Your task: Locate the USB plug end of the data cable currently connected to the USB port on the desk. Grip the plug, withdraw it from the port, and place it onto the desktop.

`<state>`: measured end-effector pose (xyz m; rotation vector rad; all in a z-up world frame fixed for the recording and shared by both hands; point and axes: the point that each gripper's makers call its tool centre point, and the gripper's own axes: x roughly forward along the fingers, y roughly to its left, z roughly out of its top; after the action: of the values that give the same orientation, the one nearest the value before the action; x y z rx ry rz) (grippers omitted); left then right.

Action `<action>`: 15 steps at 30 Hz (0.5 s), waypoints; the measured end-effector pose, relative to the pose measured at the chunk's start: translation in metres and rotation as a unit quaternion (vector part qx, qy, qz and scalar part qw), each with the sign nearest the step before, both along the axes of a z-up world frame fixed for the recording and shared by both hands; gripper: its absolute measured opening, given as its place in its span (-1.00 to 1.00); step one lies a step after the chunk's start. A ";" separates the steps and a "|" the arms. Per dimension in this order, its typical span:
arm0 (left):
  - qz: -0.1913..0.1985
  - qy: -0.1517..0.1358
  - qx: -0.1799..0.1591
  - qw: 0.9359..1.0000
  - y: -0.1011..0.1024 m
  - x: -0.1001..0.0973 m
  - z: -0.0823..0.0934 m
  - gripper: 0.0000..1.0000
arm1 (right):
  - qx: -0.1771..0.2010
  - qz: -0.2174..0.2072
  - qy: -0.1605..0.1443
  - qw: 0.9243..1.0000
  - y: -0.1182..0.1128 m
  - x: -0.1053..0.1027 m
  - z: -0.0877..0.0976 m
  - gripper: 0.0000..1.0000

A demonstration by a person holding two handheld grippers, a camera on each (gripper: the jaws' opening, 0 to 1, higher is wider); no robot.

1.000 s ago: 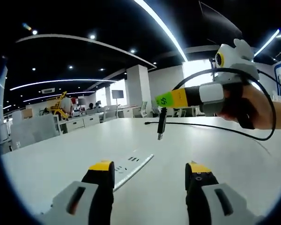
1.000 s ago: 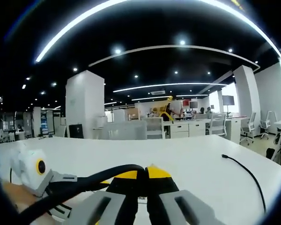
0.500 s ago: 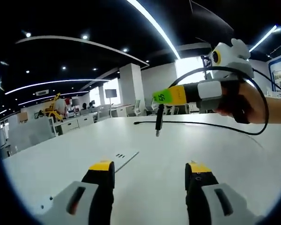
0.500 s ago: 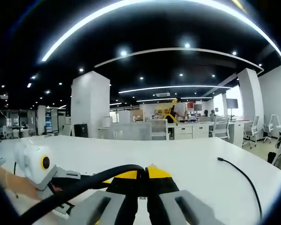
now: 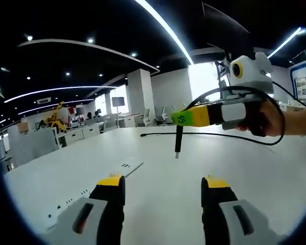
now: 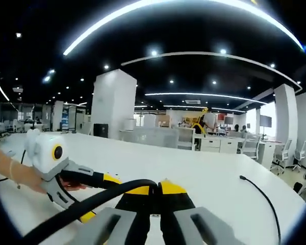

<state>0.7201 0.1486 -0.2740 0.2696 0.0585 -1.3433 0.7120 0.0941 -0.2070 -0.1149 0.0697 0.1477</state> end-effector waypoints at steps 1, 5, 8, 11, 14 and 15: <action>0.000 -0.001 0.001 1.000 0.001 -0.001 -0.001 0.20 | -0.004 0.004 0.001 1.000 0.002 -0.001 -0.001 -0.87; -0.002 0.002 -0.003 1.000 0.006 -0.005 0.000 0.20 | -0.009 0.027 0.011 1.000 0.014 -0.011 -0.008 -0.87; -0.009 -0.002 0.004 1.000 0.007 -0.011 -0.001 0.21 | -0.019 0.039 0.017 0.999 0.020 -0.016 -0.012 -0.87; -0.015 -0.001 0.002 1.000 0.007 -0.016 0.002 0.21 | -0.044 0.053 0.022 0.997 0.026 -0.023 -0.017 -0.87; -0.021 -0.001 -0.003 1.000 0.007 -0.022 0.006 0.21 | -0.068 0.064 0.034 0.995 0.031 -0.028 -0.023 -0.87; -0.023 -0.001 -0.003 1.000 0.006 -0.024 0.007 0.21 | -0.074 0.068 0.037 0.994 0.033 -0.030 -0.025 -0.87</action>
<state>0.6963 0.1550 -0.2671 0.2686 0.0461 -1.3876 0.6819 0.1271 -0.2322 -0.2623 0.1472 0.2833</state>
